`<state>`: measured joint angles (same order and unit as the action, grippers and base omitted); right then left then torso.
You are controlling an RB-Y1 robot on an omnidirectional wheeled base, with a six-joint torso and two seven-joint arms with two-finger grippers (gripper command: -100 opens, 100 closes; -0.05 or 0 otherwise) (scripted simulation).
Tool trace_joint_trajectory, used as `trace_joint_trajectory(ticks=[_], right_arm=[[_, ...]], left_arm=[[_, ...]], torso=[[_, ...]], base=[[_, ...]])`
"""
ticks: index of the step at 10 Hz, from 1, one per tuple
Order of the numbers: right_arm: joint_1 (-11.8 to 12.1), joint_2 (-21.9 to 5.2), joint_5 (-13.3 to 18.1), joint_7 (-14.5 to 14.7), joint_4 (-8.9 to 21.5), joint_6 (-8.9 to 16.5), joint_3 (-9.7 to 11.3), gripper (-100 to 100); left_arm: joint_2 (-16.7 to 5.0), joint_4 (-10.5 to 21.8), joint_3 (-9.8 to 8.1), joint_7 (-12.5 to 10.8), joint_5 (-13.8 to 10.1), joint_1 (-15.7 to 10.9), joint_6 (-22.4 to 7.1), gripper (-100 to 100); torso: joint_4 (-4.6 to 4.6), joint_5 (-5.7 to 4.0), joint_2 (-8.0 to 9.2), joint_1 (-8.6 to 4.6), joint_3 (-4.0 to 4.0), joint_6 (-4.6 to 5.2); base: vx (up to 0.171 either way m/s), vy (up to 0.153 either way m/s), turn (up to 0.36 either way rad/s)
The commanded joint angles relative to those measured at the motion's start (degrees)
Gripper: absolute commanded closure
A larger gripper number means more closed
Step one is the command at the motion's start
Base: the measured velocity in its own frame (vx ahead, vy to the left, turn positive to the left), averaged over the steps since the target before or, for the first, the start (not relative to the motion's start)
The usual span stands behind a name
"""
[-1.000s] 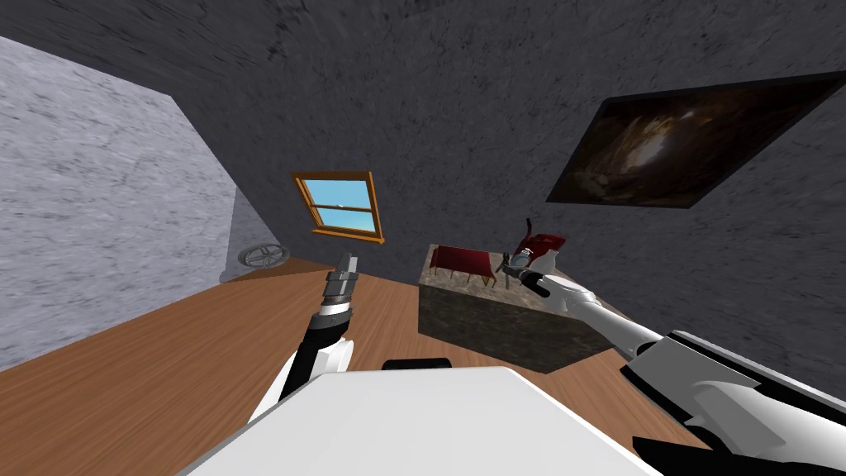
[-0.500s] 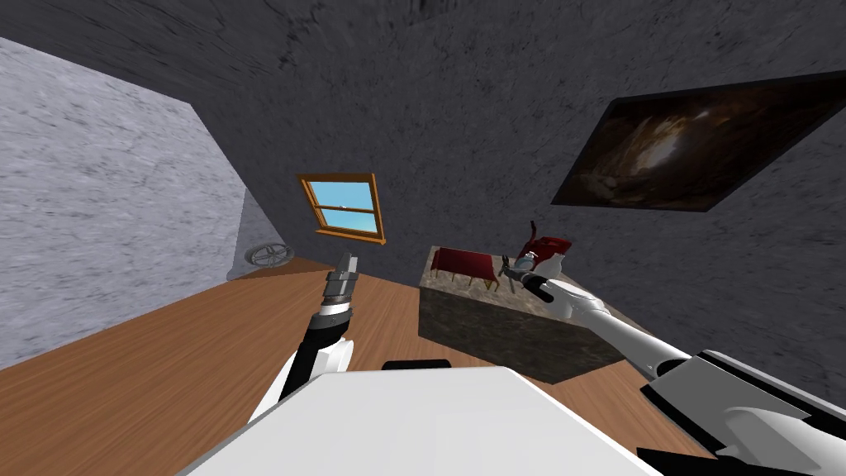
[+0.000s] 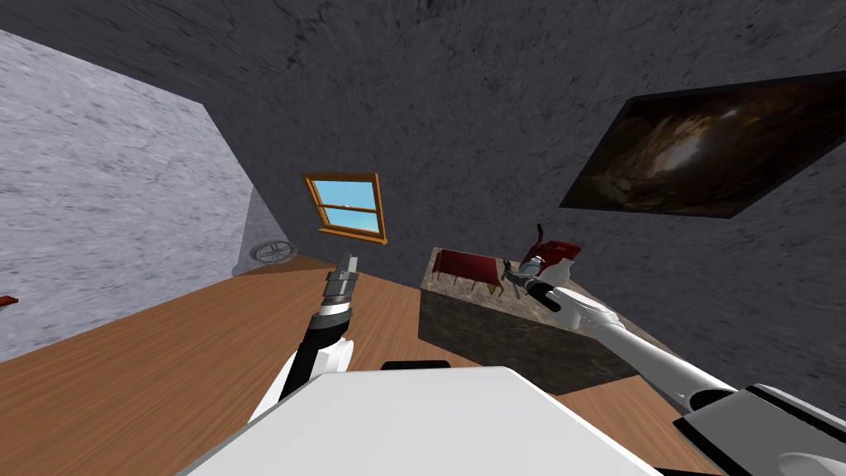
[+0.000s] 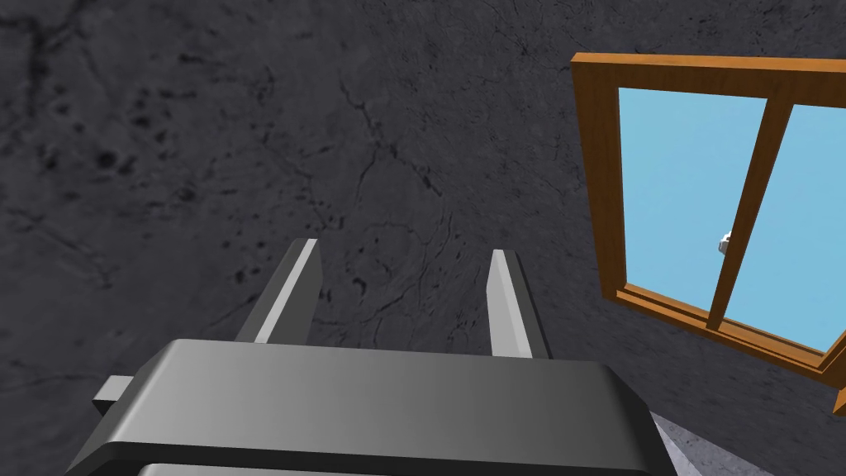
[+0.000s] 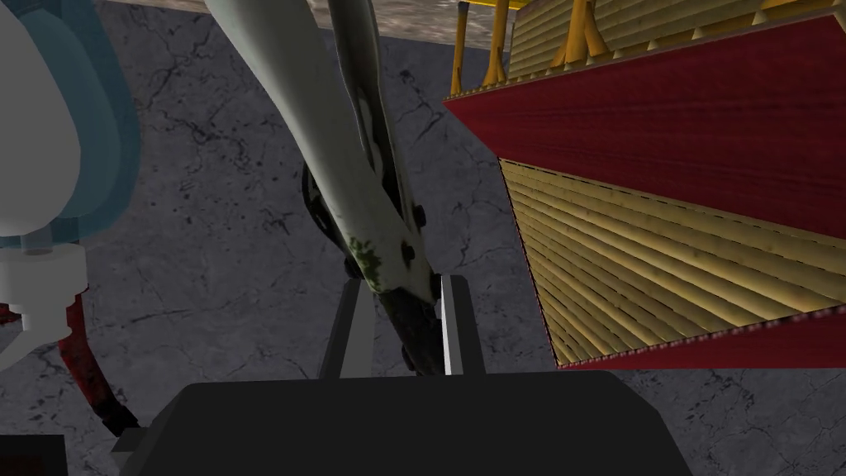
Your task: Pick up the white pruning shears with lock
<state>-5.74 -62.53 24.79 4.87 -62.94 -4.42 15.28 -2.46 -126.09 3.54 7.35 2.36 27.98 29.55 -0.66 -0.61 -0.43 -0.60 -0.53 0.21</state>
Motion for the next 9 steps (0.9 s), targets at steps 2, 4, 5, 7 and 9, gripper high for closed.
trace_joint_trajectory(ticks=[2, 4, 5, 7, 9], right_arm=[[3.93, -0.07, -0.71, 0.56, -3.11, 1.89, -3.24, 100], [7.66, -0.07, -0.71, 0.56, -5.64, 1.89, -3.65, 100], [9.80, 0.00, -1.24, 1.36, -8.57, 3.29, -6.46, 100], [13.14, 0.00, -1.24, 1.36, -10.42, 3.29, -7.43, 100], [15.55, 0.06, -1.77, 2.16, -12.63, 4.69, -10.26, 100]], left_arm=[[0.00, 0.00, 0.00, 0.00, 0.00, 0.00, 0.00, 0], [0.00, 0.00, 0.00, 0.00, 0.00, 0.00, 0.00, 0], [0.00, 0.00, 0.00, 0.00, 0.00, 0.00, 0.00, 0], [0.00, 0.00, 0.00, 0.00, 0.00, 0.00, 0.00, 0], [0.00, 0.00, 0.00, 0.00, 0.00, 0.00, 0.00, 0]], torso=[[-0.13, -0.17, 0.07, -0.13, -0.03, 0.17], [-0.14, -0.25, 0.03, -0.30, -0.05, 0.22], [-0.16, -0.30, 0.07, -0.35, -0.05, 0.29], [-0.13, -0.32, -0.04, -0.42, -0.09, 0.23], [-0.18, -0.41, 0.10, -0.42, -0.04, 0.32]], base=[[0.020, -0.004, 0.033], [0.027, -0.014, 0.019], [0.040, -0.020, 0.054], [0.038, -0.018, 0.031], [0.017, -0.006, 0.032]])
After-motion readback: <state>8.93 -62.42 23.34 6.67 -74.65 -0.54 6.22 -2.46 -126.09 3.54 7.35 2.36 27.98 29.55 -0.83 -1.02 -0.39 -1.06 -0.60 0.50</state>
